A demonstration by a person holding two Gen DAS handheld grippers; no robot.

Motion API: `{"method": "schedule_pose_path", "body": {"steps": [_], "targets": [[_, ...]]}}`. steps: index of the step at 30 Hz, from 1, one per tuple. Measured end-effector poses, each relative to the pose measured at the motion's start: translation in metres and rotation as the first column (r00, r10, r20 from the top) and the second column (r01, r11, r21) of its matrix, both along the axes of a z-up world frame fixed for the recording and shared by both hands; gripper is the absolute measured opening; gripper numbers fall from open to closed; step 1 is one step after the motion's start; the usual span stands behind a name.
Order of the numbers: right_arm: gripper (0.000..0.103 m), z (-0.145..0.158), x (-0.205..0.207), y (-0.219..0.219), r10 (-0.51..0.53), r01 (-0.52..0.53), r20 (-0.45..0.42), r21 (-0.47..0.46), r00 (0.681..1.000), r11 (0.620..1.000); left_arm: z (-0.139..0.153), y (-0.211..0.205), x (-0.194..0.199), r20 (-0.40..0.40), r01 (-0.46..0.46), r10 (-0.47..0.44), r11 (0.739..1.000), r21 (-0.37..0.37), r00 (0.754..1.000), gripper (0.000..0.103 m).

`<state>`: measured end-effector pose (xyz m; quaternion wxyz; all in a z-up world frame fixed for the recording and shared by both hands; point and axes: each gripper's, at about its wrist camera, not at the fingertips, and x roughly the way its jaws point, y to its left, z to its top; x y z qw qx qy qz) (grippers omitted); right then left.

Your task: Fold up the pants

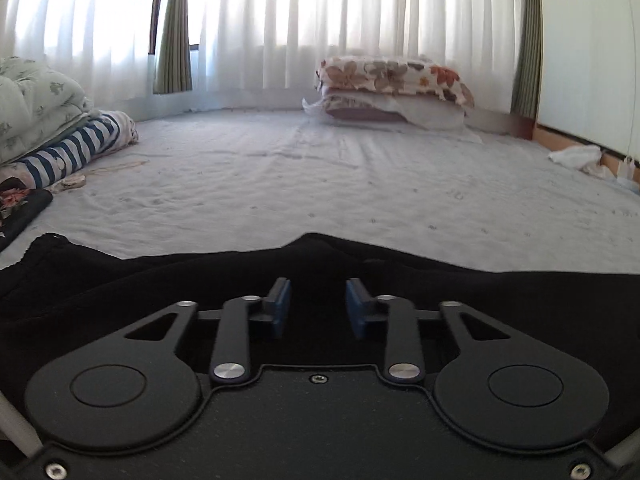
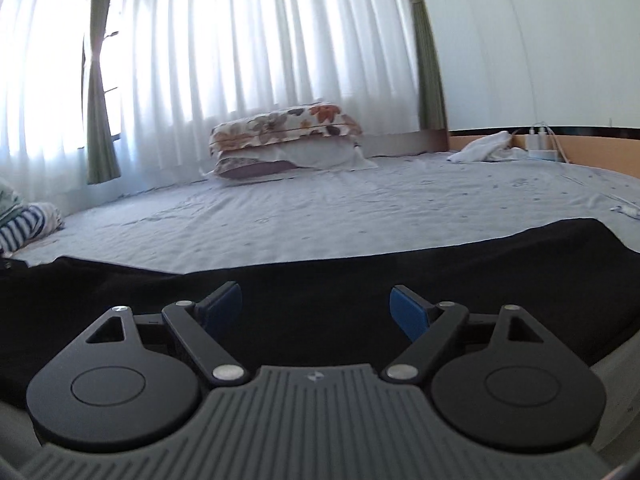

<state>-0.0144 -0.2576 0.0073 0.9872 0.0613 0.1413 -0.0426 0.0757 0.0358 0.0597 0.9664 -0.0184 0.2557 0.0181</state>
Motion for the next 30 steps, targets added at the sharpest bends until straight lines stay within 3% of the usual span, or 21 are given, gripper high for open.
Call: {"method": "schedule_pose_path", "body": {"steps": [5, 8, 12, 20, 21, 23, 25, 26, 30], "targets": [[0.090, -0.022, 0.011, 0.031, 0.039, -0.051, -0.104, -0.113, 0.994, 0.992, -0.022, 0.007, 0.064, -0.159, -0.042, 0.026, 0.994, -0.100, 0.987, 0.014], [0.090, -0.035, 0.001, 0.039, 0.018, -0.031, -0.083, -0.157, 0.996, 0.987, -0.027, 0.012, 0.097, -0.169, -0.071, 0.057, 0.994, -0.078, 0.984, 0.014], [0.093, -0.035, -0.002, 0.037, 0.010, -0.021, -0.085, -0.136, 0.996, 0.990, -0.030, 0.013, 0.128, -0.162, -0.091, 0.084, 0.995, -0.042, 0.983, 0.014], [0.094, -0.038, -0.004, 0.034, 0.008, -0.017, -0.061, -0.139, 0.998, 0.990, -0.043, 0.008, 0.141, -0.165, -0.107, 0.103, 0.994, -0.016, 0.981, 0.019], [0.094, -0.039, -0.004, 0.033, 0.009, -0.017, -0.057, -0.137, 0.998, 0.990, -0.043, 0.007, 0.140, -0.166, -0.107, 0.104, 0.994, -0.008, 0.980, 0.023], [0.096, -0.039, -0.006, 0.032, 0.014, -0.020, -0.045, -0.138, 0.999, 0.990, -0.038, 0.007, 0.137, -0.178, -0.119, 0.118, 0.993, 0.006, 0.977, 0.041], [0.099, -0.038, -0.007, 0.030, 0.022, -0.027, -0.036, -0.141, 0.999, 0.990, -0.031, 0.009, 0.130, -0.187, -0.133, 0.131, 0.991, 0.002, 0.974, 0.082], [0.100, -0.036, -0.008, 0.027, 0.023, -0.027, -0.032, -0.135, 0.999, 0.991, -0.027, 0.010, 0.124, -0.185, -0.135, 0.131, 0.991, -0.006, 0.974, 0.087], [0.100, -0.028, -0.019, 0.012, -0.032, 0.035, 0.034, -0.102, 0.999, 0.994, -0.015, 0.008, 0.078, -0.134, -0.122, 0.122, 0.992, 0.003, 0.984, 0.088]]}}
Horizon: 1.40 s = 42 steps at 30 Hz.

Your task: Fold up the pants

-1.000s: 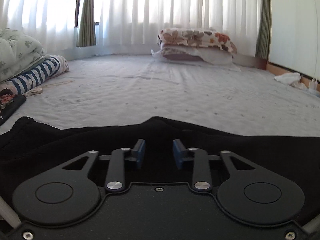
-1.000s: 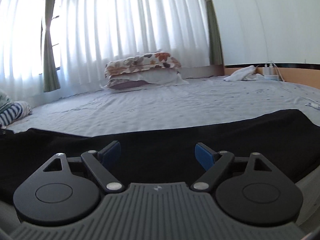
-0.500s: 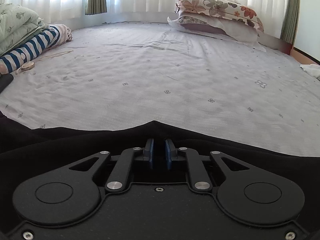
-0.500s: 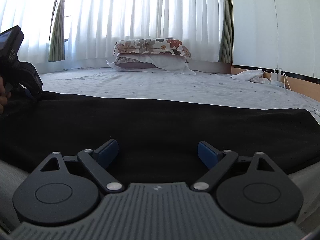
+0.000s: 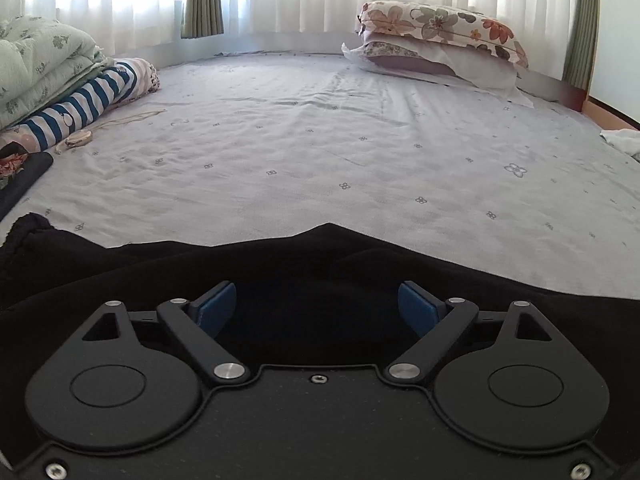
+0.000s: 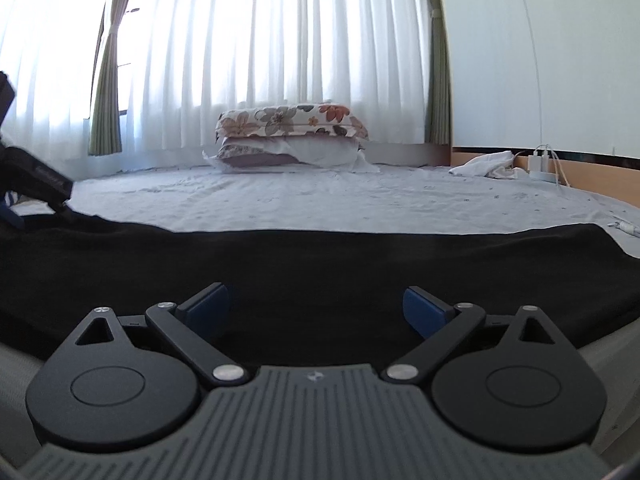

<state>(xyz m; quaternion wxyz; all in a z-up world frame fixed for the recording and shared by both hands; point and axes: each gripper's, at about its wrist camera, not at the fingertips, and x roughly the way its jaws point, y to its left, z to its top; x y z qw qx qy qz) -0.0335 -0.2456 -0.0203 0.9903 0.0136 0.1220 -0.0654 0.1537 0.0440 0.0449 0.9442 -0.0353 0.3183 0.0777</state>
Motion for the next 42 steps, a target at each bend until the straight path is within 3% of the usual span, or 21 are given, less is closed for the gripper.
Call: {"method": "schedule_pose_path", "body": {"steps": [3, 5, 8, 10, 13, 14, 16, 20, 24, 28, 31, 32, 33, 37, 42], "targets": [[0.101, 0.003, -0.002, -0.012, -0.048, 0.047, 0.016, 0.026, 0.999, 0.999, 0.004, -0.009, -0.045, 0.067, -0.012, 0.011, 1.000, 0.016, 0.998, 0.085], [0.101, 0.003, 0.002, -0.012, -0.028, 0.026, 0.024, 0.044, 0.999, 0.999, 0.006, -0.027, -0.072, 0.137, 0.064, -0.065, 0.998, 0.012, 0.988, 0.083], [0.098, 0.003, 0.010, 0.001, 0.016, -0.016, 0.051, -0.017, 0.999, 1.000, 0.004, -0.065, -0.100, 0.219, 0.127, -0.140, 0.989, 0.069, 0.966, 0.083], [0.094, 0.000, 0.016, 0.005, 0.052, -0.051, 0.045, -0.031, 0.998, 0.998, -0.004, -0.085, -0.107, 0.221, 0.137, -0.157, 0.985, 0.100, 0.963, 0.074], [0.083, -0.013, 0.021, -0.002, 0.055, -0.056, -0.018, -0.034, 0.998, 0.998, -0.024, -0.099, -0.112, 0.192, 0.165, -0.184, 0.980, 0.109, 0.964, 0.069], [0.083, -0.016, 0.017, -0.009, 0.052, -0.052, -0.003, -0.030, 0.999, 0.998, -0.031, -0.101, -0.113, 0.175, 0.167, -0.184, 0.980, 0.109, 0.967, 0.069], [0.083, -0.016, 0.013, -0.025, -0.023, 0.023, -0.003, -0.039, 1.000, 0.999, -0.045, -0.101, -0.114, 0.132, 0.151, -0.164, 0.983, 0.105, 0.978, 0.068], [0.083, -0.015, 0.008, -0.083, -0.234, 0.234, 0.000, -0.020, 0.972, 0.972, -0.054, -0.098, -0.125, 0.176, 0.144, -0.163, 0.983, 0.114, 0.971, 0.068], [0.083, -0.016, 0.010, -0.136, -0.446, 0.446, 0.016, -0.052, 0.895, 0.893, -0.057, -0.096, -0.128, 0.181, 0.154, -0.175, 0.980, 0.123, 0.968, 0.068], [0.086, -0.017, 0.012, -0.162, -0.640, 0.643, 0.059, -0.070, 0.766, 0.763, -0.054, -0.092, -0.123, 0.172, 0.156, -0.173, 0.982, 0.110, 0.970, 0.069], [0.095, -0.015, -0.002, -0.169, -0.762, 0.772, 0.137, -0.035, 0.633, 0.635, -0.053, -0.092, -0.123, 0.170, 0.146, -0.164, 0.983, 0.114, 0.972, 0.071], [0.098, -0.014, -0.009, -0.174, -0.784, 0.793, 0.147, 0.000, 0.603, 0.610, -0.053, -0.091, -0.124, 0.170, 0.141, -0.159, 0.983, 0.115, 0.973, 0.072], [0.099, -0.012, -0.015, -0.180, -0.791, 0.795, 0.142, 0.043, 0.594, 0.605, -0.053, -0.090, -0.124, 0.170, 0.138, -0.155, 0.984, 0.112, 0.973, 0.072], [0.099, -0.012, -0.019, -0.198, -0.783, 0.772, 0.079, 0.133, 0.617, 0.622, -0.053, -0.089, -0.124, 0.170, 0.133, -0.149, 0.986, 0.104, 0.974, 0.072], [0.099, -0.009, -0.014, -0.198, -0.692, 0.669, 0.080, 0.199, 0.717, 0.716, -0.052, -0.088, -0.123, 0.166, 0.131, -0.147, 0.986, 0.100, 0.975, 0.074]]}}
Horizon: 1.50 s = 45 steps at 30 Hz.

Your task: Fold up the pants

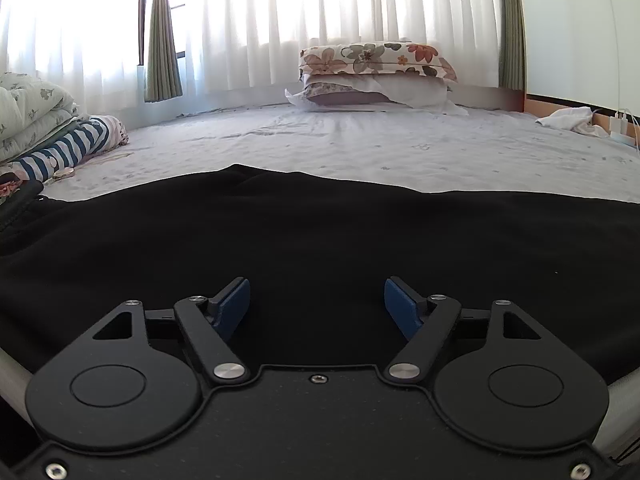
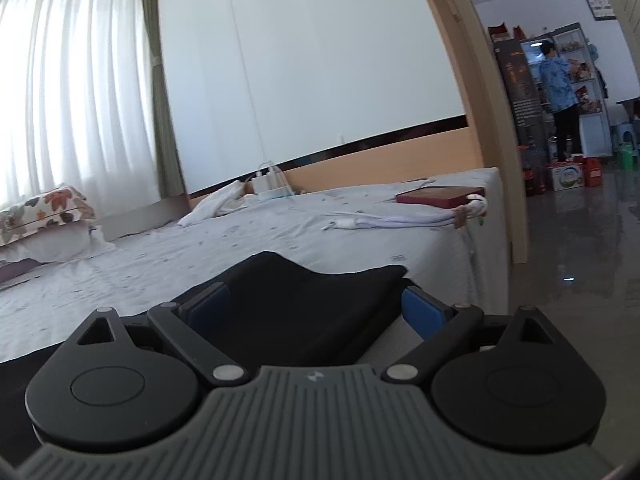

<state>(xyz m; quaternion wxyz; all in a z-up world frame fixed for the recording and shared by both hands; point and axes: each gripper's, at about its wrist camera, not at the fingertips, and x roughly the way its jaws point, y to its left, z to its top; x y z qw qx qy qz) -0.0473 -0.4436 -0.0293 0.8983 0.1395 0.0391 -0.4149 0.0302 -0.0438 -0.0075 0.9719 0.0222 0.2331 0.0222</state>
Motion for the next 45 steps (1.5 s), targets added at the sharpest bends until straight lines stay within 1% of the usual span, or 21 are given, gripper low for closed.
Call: {"method": "schedule_pose_path", "body": {"steps": [2, 5, 7, 9, 10, 12, 15, 17, 22, 24, 26, 30, 32, 33, 34, 35, 36, 38, 40, 41, 45], "targets": [[0.099, -0.001, 0.004, -0.002, 0.008, -0.008, 0.000, 0.019, 1.000, 1.000, 0.000, 0.001, 0.001, -0.001, -0.003, 0.003, 1.000, -0.006, 1.000, 0.074], [0.099, -0.003, 0.002, -0.003, -0.060, 0.059, 0.010, 0.048, 0.998, 0.997, -0.002, 0.000, 0.000, 0.004, -0.006, 0.006, 1.000, -0.003, 1.000, 0.075], [0.099, -0.005, -0.001, -0.010, -0.092, 0.090, 0.024, 0.098, 0.995, 0.991, -0.003, 0.000, 0.000, 0.005, -0.006, 0.006, 1.000, -0.003, 1.000, 0.075], [0.099, -0.007, -0.004, -0.016, -0.096, 0.089, 0.041, 0.147, 0.995, 0.985, -0.003, 0.000, 0.000, 0.004, -0.005, 0.005, 1.000, -0.003, 1.000, 0.075], [0.099, -0.008, -0.005, -0.017, -0.089, 0.080, 0.049, 0.160, 0.995, 0.984, -0.003, -0.001, 0.000, 0.004, -0.006, 0.006, 1.000, -0.003, 1.000, 0.075], [0.099, -0.007, -0.004, -0.014, -0.052, 0.043, 0.061, 0.148, 0.997, 0.988, -0.003, -0.001, 0.000, 0.004, -0.006, 0.006, 1.000, -0.003, 1.000, 0.076], [0.098, -0.001, 0.003, -0.003, 0.012, -0.015, 0.034, 0.087, 0.999, 0.996, -0.002, 0.000, 0.000, 0.004, -0.007, 0.007, 1.000, -0.004, 1.000, 0.076], [0.095, 0.000, 0.008, -0.001, 0.029, -0.030, 0.015, 0.078, 0.999, 0.997, -0.003, 0.000, 0.000, 0.004, -0.007, 0.007, 1.000, -0.006, 1.000, 0.076], [0.095, 0.004, 0.008, -0.015, 0.056, -0.062, 0.041, 0.140, 0.998, 0.988, -0.004, -0.001, 0.000, 0.003, -0.007, 0.007, 1.000, -0.008, 1.000, 0.076], [0.092, 0.008, 0.009, -0.023, 0.081, -0.090, 0.057, 0.163, 0.995, 0.983, -0.004, -0.001, 0.000, 0.003, -0.007, 0.007, 1.000, -0.008, 1.000, 0.076], [0.087, 0.011, 0.012, -0.035, 0.119, -0.131, 0.069, 0.202, 0.990, 0.971, -0.003, -0.001, 0.000, 0.003, -0.008, 0.008, 1.000, -0.009, 1.000, 0.076], [0.085, 0.015, 0.029, -0.054, 0.204, -0.198, 0.002, 0.249, 0.979, 0.948, -0.003, 0.000, 0.001, -0.007, -0.012, 0.012, 1.000, -0.019, 1.000, 0.076], [0.077, 0.015, 0.035, -0.064, 0.227, -0.215, -0.012, 0.270, 0.974, 0.939, 0.000, 0.001, 0.002, -0.027, -0.020, 0.019, 0.999, -0.041, 0.999, 0.076], [0.074, 0.014, 0.036, -0.069, 0.230, -0.219, -0.002, 0.289, 0.973, 0.932, 0.002, 0.003, 0.002, -0.039, -0.024, 0.022, 0.998, -0.054, 0.999, 0.075], [0.068, 0.013, 0.035, -0.075, 0.227, -0.221, 0.016, 0.311, 0.974, 0.924, 0.005, 0.005, 0.002, -0.049, -0.029, 0.026, 0.997, -0.066, 0.998, 0.075], [0.059, 0.012, 0.034, -0.080, 0.220, -0.220, 0.037, 0.333, 0.975, 0.917, 0.009, 0.008, 0.001, -0.057, -0.036, 0.032, 0.996, -0.076, 0.998, 0.075], [0.053, 0.011, 0.032, -0.085, 0.206, -0.211, 0.053, 0.356, 0.977, 0.910, 0.013, 0.012, 0.000, -0.061, -0.045, 0.040, 0.995, -0.086, 0.997, 0.074], [0.025, 0.009, 0.027, -0.092, 0.171, -0.182, 0.064, 0.402, 0.983, 0.898, 0.024, 0.025, -0.005, -0.048, -0.081, 0.077, 0.992, -0.095, 0.996, 0.074], [0.014, 0.009, 0.023, -0.098, 0.157, -0.176, 0.078, 0.447, 0.984, 0.877, 0.036, 0.039, -0.009, -0.016, -0.109, 0.108, 0.989, -0.097, 0.994, 0.076], [0.009, 0.011, 0.021, -0.099, 0.163, -0.185, 0.088, 0.461, 0.983, 0.868, 0.042, 0.047, -0.010, -0.005, -0.122, 0.122, 0.988, -0.096, 0.992, 0.077], [0.008, 0.025, 0.027, -0.085, 0.216, -0.227, 0.077, 0.440, 0.973, 0.869, 0.057, 0.073, -0.010, -0.003, -0.188, 0.188, 0.979, -0.080, 0.982, 0.078]]}}
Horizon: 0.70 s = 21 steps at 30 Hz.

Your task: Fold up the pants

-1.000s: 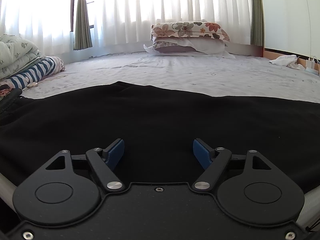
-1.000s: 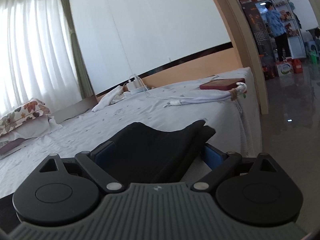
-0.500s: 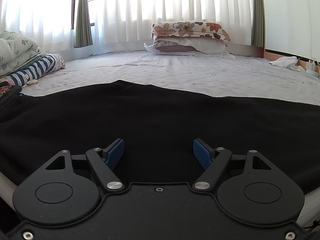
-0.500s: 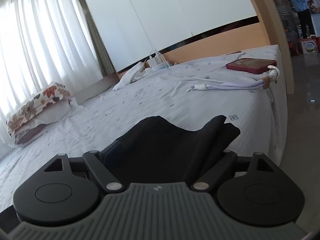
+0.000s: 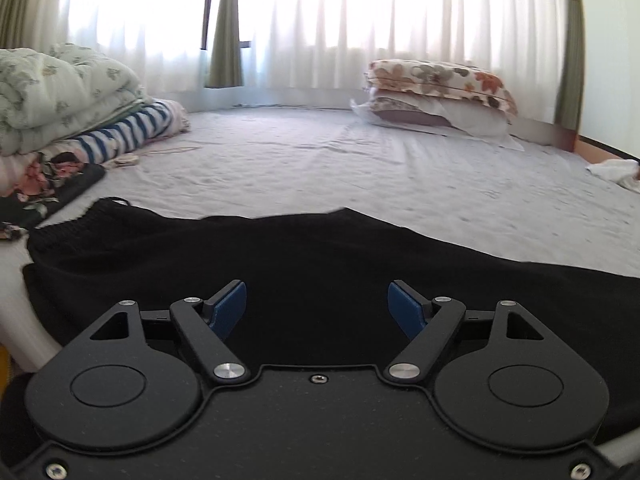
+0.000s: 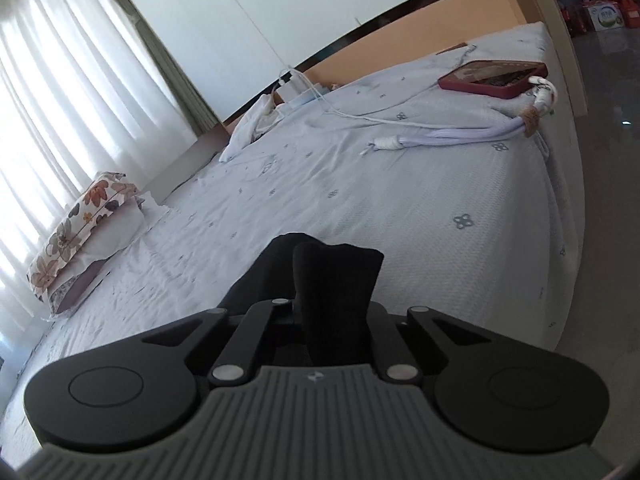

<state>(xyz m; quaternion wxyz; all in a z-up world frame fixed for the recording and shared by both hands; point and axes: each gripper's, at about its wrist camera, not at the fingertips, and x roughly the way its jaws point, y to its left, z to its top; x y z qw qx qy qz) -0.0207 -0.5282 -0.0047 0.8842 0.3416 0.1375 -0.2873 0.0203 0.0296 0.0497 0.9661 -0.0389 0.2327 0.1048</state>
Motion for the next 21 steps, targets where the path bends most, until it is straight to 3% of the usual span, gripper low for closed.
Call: {"method": "schedule_pose_path", "body": {"steps": [4, 8, 13, 18, 21], "targets": [[0.007, 0.022, 0.025, 0.037, 0.155, -0.155, 0.011, -0.008, 0.988, 0.988, 0.008, 0.033, -0.002, 0.006, -0.059, 0.060, 0.997, -0.044, 0.998, 0.078], [0.007, 0.041, 0.062, 0.106, 0.359, -0.360, -0.024, -0.055, 0.933, 0.931, 0.010, 0.063, -0.003, 0.001, -0.099, 0.100, 0.991, -0.091, 0.995, 0.078], [0.007, 0.044, 0.101, 0.213, 0.583, -0.586, -0.070, -0.061, 0.810, 0.808, 0.005, 0.083, -0.008, -0.001, -0.109, 0.110, 0.987, -0.119, 0.994, 0.078], [0.007, 0.027, 0.105, 0.339, 0.748, -0.773, -0.199, -0.124, 0.633, 0.622, -0.001, 0.096, -0.012, -0.007, -0.107, 0.107, 0.983, -0.146, 0.994, 0.078], [0.007, 0.018, 0.088, 0.398, 0.762, -0.809, -0.274, -0.221, 0.587, 0.544, -0.004, 0.103, -0.013, -0.007, -0.107, 0.107, 0.980, -0.169, 0.994, 0.078]]}}
